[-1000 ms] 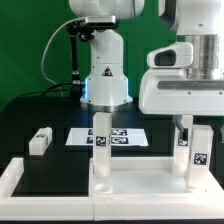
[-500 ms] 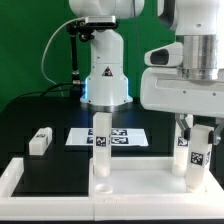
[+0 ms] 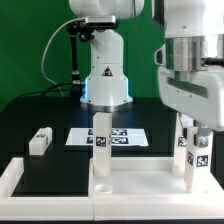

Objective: Assemble desk

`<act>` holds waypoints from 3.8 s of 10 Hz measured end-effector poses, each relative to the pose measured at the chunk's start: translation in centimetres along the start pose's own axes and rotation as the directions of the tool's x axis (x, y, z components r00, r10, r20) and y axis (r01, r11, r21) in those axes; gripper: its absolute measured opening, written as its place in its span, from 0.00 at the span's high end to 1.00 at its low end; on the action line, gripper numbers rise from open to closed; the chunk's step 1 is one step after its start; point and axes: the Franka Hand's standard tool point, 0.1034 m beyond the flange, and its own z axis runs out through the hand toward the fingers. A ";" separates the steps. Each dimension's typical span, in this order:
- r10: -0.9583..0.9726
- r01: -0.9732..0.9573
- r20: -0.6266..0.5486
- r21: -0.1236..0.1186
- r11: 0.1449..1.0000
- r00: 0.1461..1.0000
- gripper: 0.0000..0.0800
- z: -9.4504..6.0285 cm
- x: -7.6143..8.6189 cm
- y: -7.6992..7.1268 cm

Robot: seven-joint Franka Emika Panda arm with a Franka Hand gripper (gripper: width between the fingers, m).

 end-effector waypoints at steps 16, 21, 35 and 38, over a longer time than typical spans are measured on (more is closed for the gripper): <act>-0.922 0.922 0.007 -0.025 0.387 0.387 0.53 0.6 -0.6 0.0; -0.732 0.732 -0.001 -0.027 0.681 0.681 0.64 0.7 -0.4 0.1; -0.697 0.697 0.003 0.009 0.717 0.717 0.19 0.9 -0.7 0.1; -0.948 0.948 -0.031 -0.032 0.317 0.316 0.19 1.1 -1.0 -0.1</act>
Offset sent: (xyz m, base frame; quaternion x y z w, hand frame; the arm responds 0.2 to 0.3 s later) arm 0.0000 0.0000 0.0000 0.0000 0.0000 -0.0650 0.9979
